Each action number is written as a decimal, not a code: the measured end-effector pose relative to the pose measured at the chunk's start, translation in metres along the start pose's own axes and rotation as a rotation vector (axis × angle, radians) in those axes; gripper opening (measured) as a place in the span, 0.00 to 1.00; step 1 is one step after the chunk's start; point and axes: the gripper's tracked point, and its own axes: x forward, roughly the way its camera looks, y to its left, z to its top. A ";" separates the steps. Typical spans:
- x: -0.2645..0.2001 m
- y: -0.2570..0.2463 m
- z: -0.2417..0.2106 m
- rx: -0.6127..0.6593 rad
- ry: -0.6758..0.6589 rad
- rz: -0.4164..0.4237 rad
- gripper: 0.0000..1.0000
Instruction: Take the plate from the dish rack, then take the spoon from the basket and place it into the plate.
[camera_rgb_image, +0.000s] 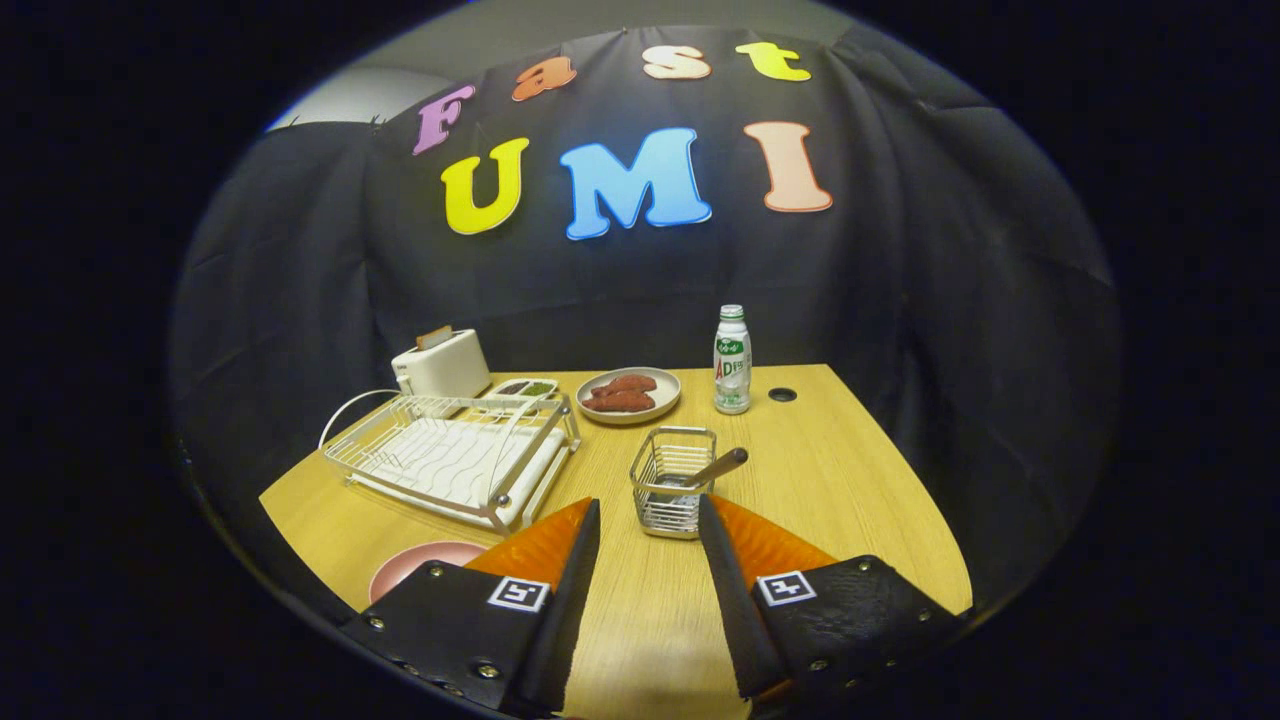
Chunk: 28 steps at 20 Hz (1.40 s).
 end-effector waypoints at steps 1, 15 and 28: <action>0.000 -0.004 0.008 0.001 -0.028 -0.016 0.61; 0.081 -0.053 0.003 0.081 -0.099 -0.096 0.59; 0.119 -0.037 -0.008 0.124 -0.043 -0.039 0.11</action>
